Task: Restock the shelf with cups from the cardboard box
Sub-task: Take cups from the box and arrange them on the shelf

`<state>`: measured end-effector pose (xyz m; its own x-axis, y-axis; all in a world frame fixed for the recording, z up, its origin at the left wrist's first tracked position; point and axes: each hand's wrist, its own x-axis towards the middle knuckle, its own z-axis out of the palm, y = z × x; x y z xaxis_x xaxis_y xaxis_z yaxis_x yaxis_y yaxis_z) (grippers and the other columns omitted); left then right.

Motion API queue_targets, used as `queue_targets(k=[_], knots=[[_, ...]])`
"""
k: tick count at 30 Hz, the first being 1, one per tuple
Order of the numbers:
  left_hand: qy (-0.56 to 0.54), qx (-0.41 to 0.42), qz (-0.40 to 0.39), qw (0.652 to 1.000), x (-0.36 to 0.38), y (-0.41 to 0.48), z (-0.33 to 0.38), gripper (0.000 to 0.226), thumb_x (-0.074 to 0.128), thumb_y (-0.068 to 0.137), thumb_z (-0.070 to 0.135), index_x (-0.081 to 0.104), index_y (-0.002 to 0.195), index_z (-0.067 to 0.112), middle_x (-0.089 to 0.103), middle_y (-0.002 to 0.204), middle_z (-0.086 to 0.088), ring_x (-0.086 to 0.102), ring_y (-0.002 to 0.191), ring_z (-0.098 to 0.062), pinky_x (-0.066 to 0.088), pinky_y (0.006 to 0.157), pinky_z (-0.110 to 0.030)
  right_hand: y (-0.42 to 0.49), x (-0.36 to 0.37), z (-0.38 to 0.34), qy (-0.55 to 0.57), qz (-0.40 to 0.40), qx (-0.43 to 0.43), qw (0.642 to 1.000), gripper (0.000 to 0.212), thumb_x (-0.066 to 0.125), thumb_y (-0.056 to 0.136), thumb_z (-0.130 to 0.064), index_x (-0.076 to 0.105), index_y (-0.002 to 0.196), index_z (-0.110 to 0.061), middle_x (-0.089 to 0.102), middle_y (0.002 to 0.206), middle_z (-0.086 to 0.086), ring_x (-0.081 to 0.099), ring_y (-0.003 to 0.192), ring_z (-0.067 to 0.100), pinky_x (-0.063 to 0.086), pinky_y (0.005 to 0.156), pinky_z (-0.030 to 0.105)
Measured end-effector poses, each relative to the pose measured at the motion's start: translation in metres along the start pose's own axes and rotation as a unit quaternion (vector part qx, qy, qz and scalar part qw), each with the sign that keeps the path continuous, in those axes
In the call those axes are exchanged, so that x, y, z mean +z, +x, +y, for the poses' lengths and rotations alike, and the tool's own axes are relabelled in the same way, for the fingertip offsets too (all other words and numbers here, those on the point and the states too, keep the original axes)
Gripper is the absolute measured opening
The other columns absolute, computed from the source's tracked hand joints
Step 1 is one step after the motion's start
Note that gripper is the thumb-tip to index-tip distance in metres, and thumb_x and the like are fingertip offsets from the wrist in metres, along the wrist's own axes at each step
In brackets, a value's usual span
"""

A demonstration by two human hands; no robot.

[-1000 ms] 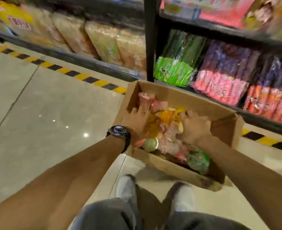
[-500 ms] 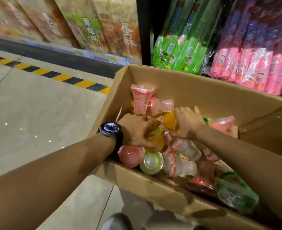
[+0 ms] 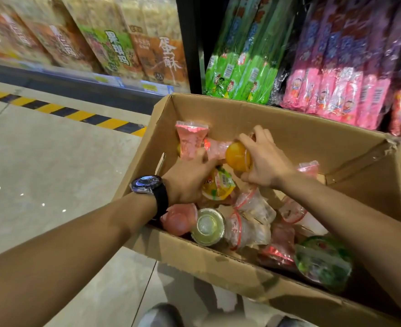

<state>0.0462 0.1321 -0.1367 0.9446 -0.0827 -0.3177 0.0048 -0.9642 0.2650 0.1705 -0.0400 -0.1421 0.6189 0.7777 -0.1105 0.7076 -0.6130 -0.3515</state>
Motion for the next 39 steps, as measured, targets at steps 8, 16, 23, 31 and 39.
queue_targets(k=[8, 16, 23, 31, 39], knots=[[-0.071, -0.056, 0.063, 0.994, 0.013, 0.005, -0.004, 0.089, 0.084, 0.07, 0.037, 0.036, 0.143, 0.017, 0.042, 0.134, -0.009, 0.057, 0.112, -0.032, 0.049, 0.092, -0.037, -0.012, -0.001, 0.006, -0.125, -0.109, 0.08, 0.983, 0.086, 0.076, 0.057, -0.06, 0.036, 0.124, -0.023, 0.04, 0.119, 0.008, 0.039, 0.114, 0.029, 0.033, 0.092, 0.043], [-0.094, -0.061, 0.071, 0.991, 0.027, 0.005, -0.01, 0.088, 0.082, 0.069, 0.045, 0.036, 0.14, 0.02, 0.042, 0.13, -0.006, 0.058, 0.106, -0.031, 0.051, 0.09, -0.043, -0.013, 0.001, 0.005, -0.029, -0.07, 0.077, 0.994, 0.1, 0.084, 0.056, -0.045, 0.033, 0.138, -0.021, 0.032, 0.121, 0.005, 0.038, 0.114, 0.024, 0.049, 0.084, 0.038], [-0.107, -0.069, 0.072, 0.989, 0.026, 0.002, -0.009, 0.092, 0.083, 0.067, 0.048, 0.037, 0.141, 0.019, 0.044, 0.129, -0.006, 0.059, 0.106, -0.028, 0.052, 0.09, -0.041, -0.012, -0.003, 0.015, 0.037, -0.076, 0.065, 0.994, 0.084, 0.084, 0.059, -0.039, 0.047, 0.131, -0.016, 0.033, 0.107, 0.002, 0.037, 0.101, 0.017, 0.044, 0.084, 0.032], [-0.108, -0.068, 0.059, 0.99, 0.023, 0.0, -0.007, 0.092, 0.081, 0.067, 0.054, 0.039, 0.14, 0.018, 0.047, 0.126, -0.006, 0.059, 0.105, -0.025, 0.053, 0.088, -0.04, -0.009, 0.008, 0.001, 0.15, -0.167, 0.033, 0.974, 0.094, 0.089, 0.057, -0.032, 0.046, 0.14, -0.021, 0.036, 0.118, 0.006, 0.044, 0.109, 0.02, 0.044, 0.099, 0.031], [-0.16, -0.107, 0.079, 0.978, 0.024, 0.002, -0.009, 0.102, 0.089, 0.059, 0.051, 0.042, 0.144, 0.021, 0.049, 0.131, -0.004, 0.055, 0.117, -0.024, 0.044, 0.097, -0.03, -0.03, 0.037, 0.008, 0.374, 0.048, 0.175, 0.909, 0.105, 0.094, 0.046, -0.016, 0.042, 0.135, -0.029, 0.051, 0.116, -0.002, 0.058, 0.105, 0.02, 0.052, 0.094, 0.038]])
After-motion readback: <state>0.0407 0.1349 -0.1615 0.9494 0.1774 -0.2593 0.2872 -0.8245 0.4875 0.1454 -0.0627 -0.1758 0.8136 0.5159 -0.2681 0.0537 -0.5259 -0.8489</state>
